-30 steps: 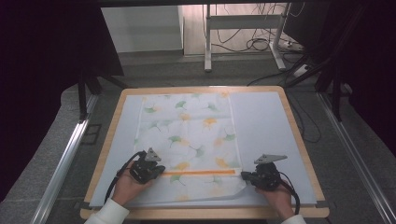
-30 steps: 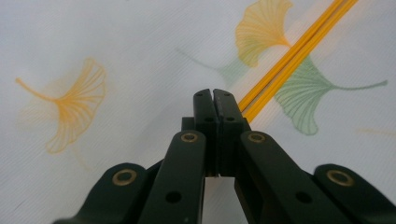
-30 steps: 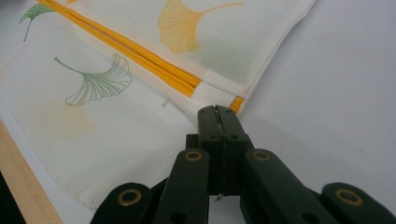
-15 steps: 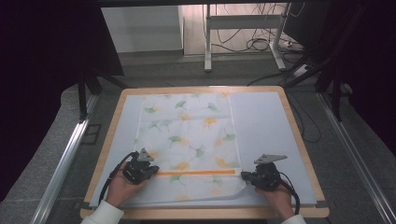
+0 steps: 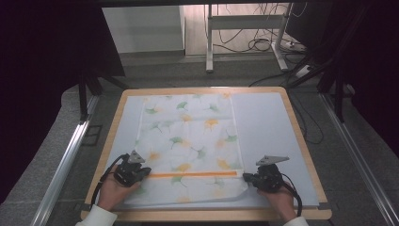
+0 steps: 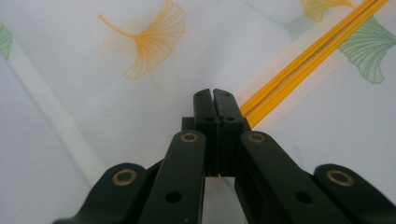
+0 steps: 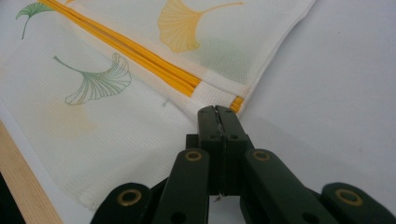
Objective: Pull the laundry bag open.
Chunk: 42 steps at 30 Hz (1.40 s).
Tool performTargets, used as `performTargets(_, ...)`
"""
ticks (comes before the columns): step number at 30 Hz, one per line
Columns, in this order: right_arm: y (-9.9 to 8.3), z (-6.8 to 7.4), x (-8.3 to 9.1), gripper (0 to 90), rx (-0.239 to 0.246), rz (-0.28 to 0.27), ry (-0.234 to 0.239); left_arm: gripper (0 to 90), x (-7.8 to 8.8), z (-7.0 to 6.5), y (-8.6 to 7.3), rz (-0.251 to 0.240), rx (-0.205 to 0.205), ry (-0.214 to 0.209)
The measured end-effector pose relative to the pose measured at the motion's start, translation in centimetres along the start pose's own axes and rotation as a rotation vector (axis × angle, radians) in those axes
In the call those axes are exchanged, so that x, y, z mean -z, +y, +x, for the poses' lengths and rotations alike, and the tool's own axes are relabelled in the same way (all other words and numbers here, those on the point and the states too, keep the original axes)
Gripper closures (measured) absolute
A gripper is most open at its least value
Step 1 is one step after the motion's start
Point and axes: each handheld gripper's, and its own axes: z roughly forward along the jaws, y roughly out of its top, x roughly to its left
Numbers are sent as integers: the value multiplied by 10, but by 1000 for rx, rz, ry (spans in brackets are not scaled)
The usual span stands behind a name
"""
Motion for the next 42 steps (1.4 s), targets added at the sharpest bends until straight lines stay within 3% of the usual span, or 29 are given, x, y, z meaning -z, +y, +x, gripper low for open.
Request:
performTargets(12,0,0,0,897,0,1,0,900,4,7,-5,7,17,20)
performTargets(28,0,0,0,897,1,2,1,900,16,22,-24,-10,87,29)
performTargets(36,0,0,0,897,-1,2,1,900,22,26,-31,-22,98,71)
performTargets(38,0,0,0,897,1,1,1,900,23,29,-33,-31,117,51)
performTargets(42,0,0,0,897,0,0,2,900,21,27,-31,-22,102,63)
